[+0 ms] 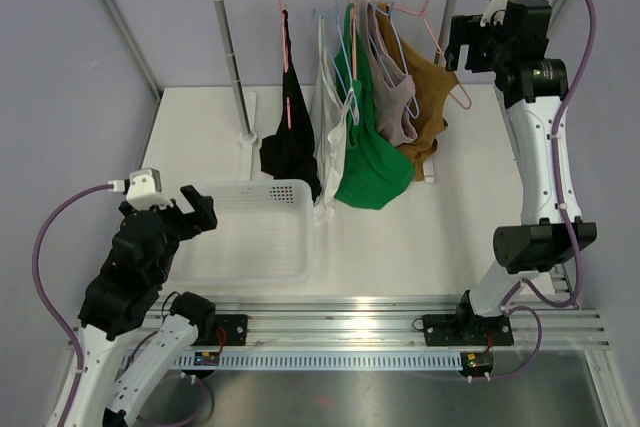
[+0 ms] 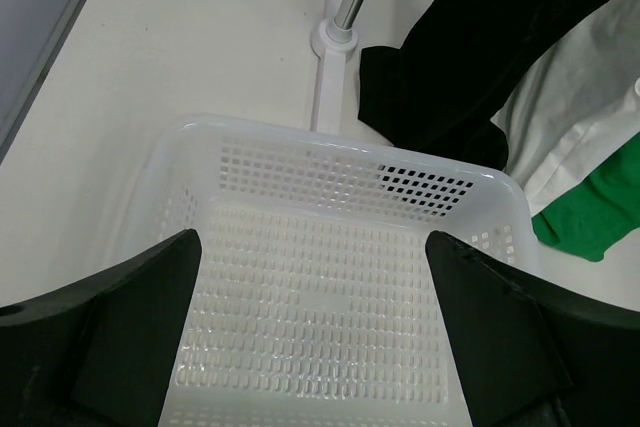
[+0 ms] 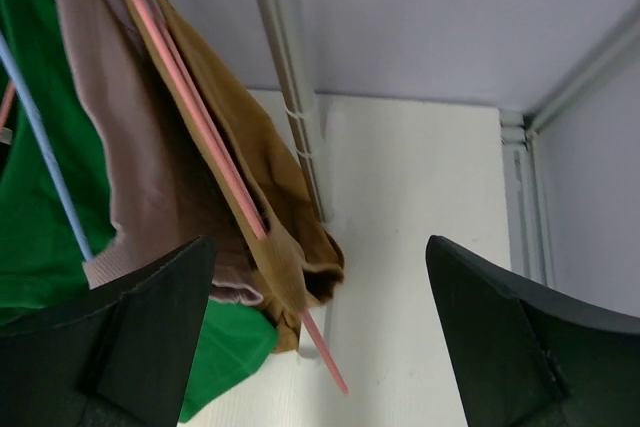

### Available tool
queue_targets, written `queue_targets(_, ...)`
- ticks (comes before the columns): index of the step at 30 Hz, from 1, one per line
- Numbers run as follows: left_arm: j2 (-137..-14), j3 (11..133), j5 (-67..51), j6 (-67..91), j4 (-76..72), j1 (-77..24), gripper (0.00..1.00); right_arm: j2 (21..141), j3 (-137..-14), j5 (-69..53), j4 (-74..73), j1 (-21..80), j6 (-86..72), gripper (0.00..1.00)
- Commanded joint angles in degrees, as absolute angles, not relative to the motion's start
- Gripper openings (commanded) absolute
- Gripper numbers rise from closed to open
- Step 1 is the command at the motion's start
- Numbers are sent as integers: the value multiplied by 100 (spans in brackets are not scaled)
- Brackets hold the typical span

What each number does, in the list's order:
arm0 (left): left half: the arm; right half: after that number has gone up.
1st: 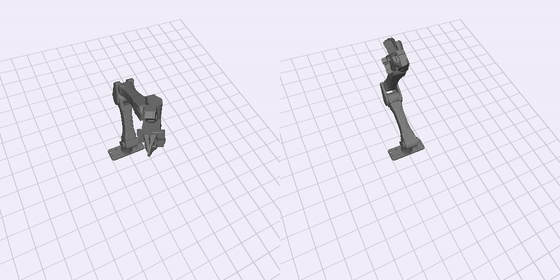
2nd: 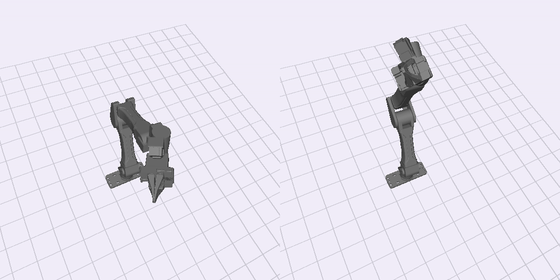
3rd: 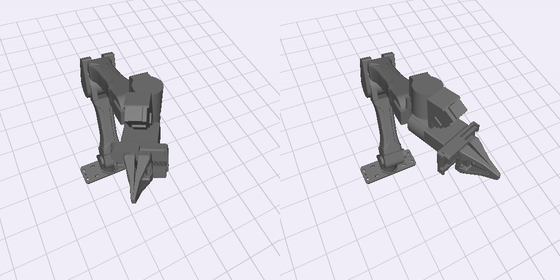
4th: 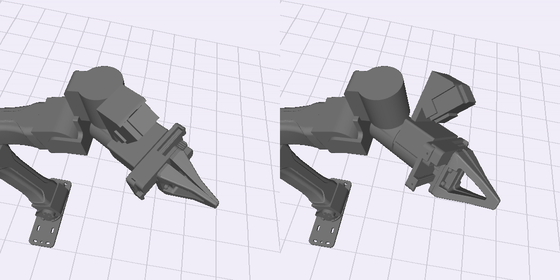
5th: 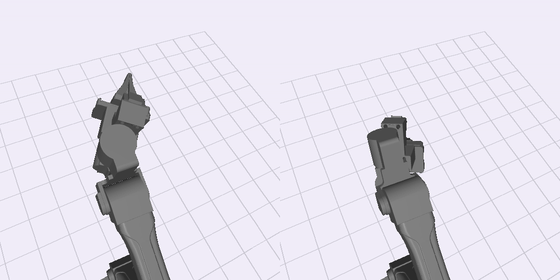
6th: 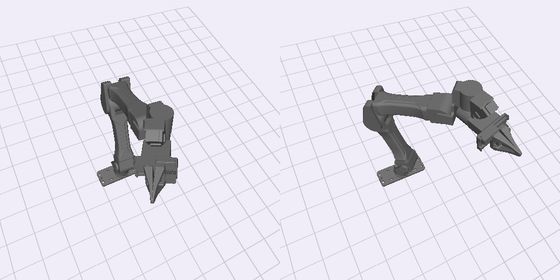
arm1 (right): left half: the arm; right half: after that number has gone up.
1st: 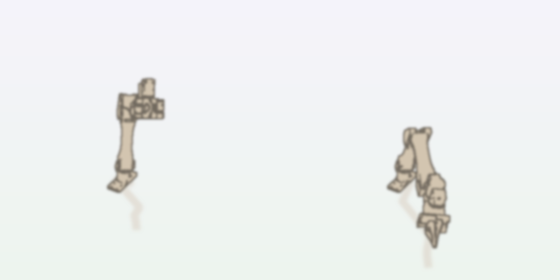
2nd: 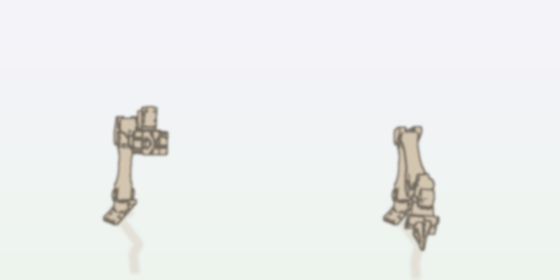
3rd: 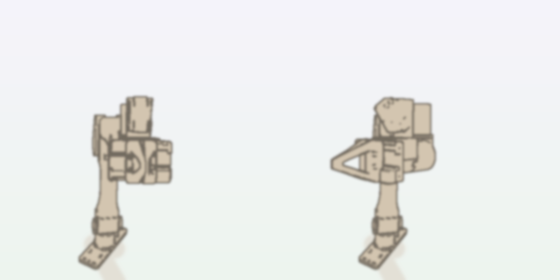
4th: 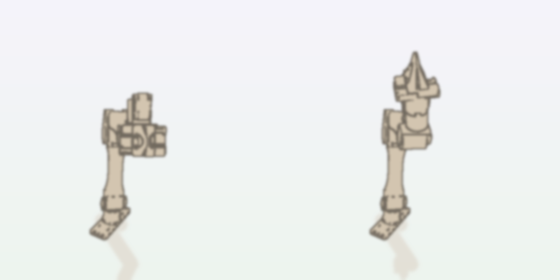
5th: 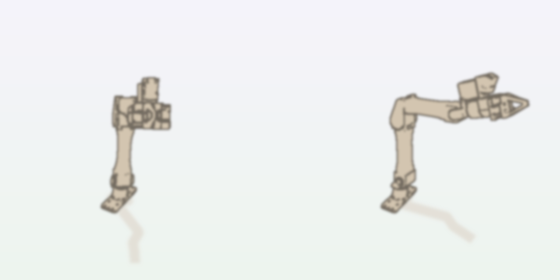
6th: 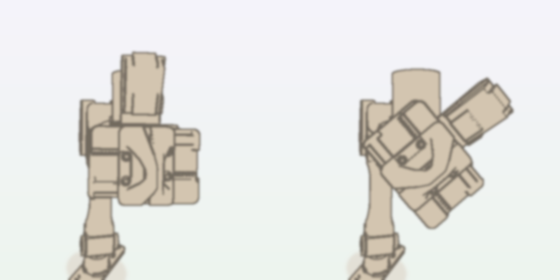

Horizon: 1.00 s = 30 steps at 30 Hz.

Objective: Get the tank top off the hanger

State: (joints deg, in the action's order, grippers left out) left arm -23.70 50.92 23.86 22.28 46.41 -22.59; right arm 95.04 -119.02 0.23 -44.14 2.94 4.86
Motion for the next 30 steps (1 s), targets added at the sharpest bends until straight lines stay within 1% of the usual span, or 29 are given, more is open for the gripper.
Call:
queue_targets(1, -2347, 5045, 2092, 2109, 4298, -2232, 99, 9983, -12769, -1036, -4684, 229, 879, 93)
queue_targets(3, -2355, 5045, 2057, 2101, 4280, -2232, 99, 10326, -13095, -1168, -4641, 237, 879, 92)
queue_targets(4, -2364, 5054, 2057, 2101, 4280, -2232, 99, 10440, -13209, -1256, -4658, 237, 931, 90)
queue_targets(5, -2356, 5045, 2039, 2101, 4289, -2232, 99, 10537, -13332, -1500, -4641, 237, 1019, 83)
queue_targets(6, -2355, 5036, 2030, 2101, 4289, -2232, 99, 10721, -13385, -1590, -4632, 237, 1046, 80)
queue_targets(7, -2364, 5036, 2022, 2092, 4280, -2232, 99, 10810, -13464, -1695, -4641, 229, 1063, 74)
queue_targets(8, -2364, 5036, 2013, 2100, 4280, -2241, 99, 10932, -13517, -1835, -4632, 237, 1037, 67)
queue_targets(10, -2356, 5027, 2004, 2092, 4280, -2232, 99, 10986, -13518, -1968, -4606, 237, 1011, 62)
queue_targets(11, -2364, 5027, 1987, 2092, 4272, -2232, 99, 10995, -13465, -2108, -4571, 237, 993, 57)
queue_targets(12, -2382, 5036, 1986, 2083, 4271, -2232, 99, 10960, -13413, -2179, -4536, 237, 976, 38)
queue_targets(13, -2382, 5036, 1978, 2092, 4271, -2232, 99, 10934, -13334, -2249, -4379, 237, 958, 32)
queue_targets(14, -2399, 5036, 1969, 2092, 4280, -2232, 99, 10820, -13115, -2302, -4264, 229, 862, 29)
queue_targets(17, -2417, 5027, 1960, 2092, 4280, -2232, 99, 10644, -12711, -2425, -3850, 237, 748, 29)
queue_targets(19, -2417, 5036, 1960, 2092, 4272, -2224, 99, 10547, -12604, -2540, -3692, 237, 703, 26)
queue_targets(20, -2426, 5027, 1951, 2092, 4280, -2232, 99, 10538, -12569, -2584, -3674, 237, 660, 22)
queue_targets(22, -2417, 5027, 1951, 2083, 4272, -2232, 99, 10555, -12594, -2636, -3682, 229, 624, 8)
queue_targets(24, -2426, 5027, 1951, 2092, 4280, -2232, 99, 10538, -12682, -2680, -3726, 229, 554, 0)
queue_targets(30, -2496, 5027, 1907, 2083, 4263, -2232, 99, 10187, -12744, -2611, -3604, 237, 378, 0)
